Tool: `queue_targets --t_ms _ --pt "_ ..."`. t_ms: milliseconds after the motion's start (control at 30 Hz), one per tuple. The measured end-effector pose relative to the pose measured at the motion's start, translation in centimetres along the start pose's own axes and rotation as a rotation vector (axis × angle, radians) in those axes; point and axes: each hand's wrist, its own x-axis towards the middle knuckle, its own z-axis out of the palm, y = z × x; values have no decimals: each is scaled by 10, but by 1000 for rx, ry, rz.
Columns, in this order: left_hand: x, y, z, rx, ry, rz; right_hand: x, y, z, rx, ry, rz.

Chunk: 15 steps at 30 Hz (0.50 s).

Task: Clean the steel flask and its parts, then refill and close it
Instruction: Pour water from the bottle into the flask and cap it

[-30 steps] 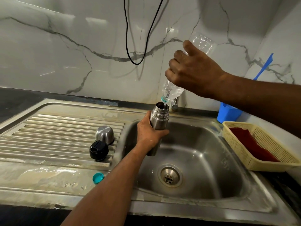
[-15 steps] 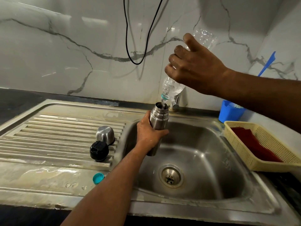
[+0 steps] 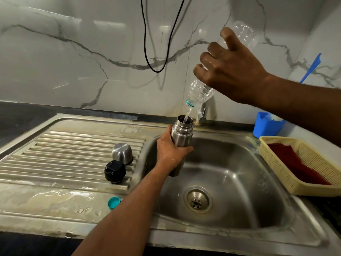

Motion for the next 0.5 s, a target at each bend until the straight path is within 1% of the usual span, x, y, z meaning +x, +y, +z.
queue_targets --t_ms 200,333,433,500 --pt "2 -2 1 -3 20 1 -10 -7 1 104 -33 31" --pt "1 -1 0 -10 18 -7 -18 -16 -3 272 -119 140" --pt "1 -2 -1 -12 18 -9 -27 -29 -9 503 -262 323" --pt "1 -2 -2 -16 22 -15 -36 -44 -12 683 -435 483"
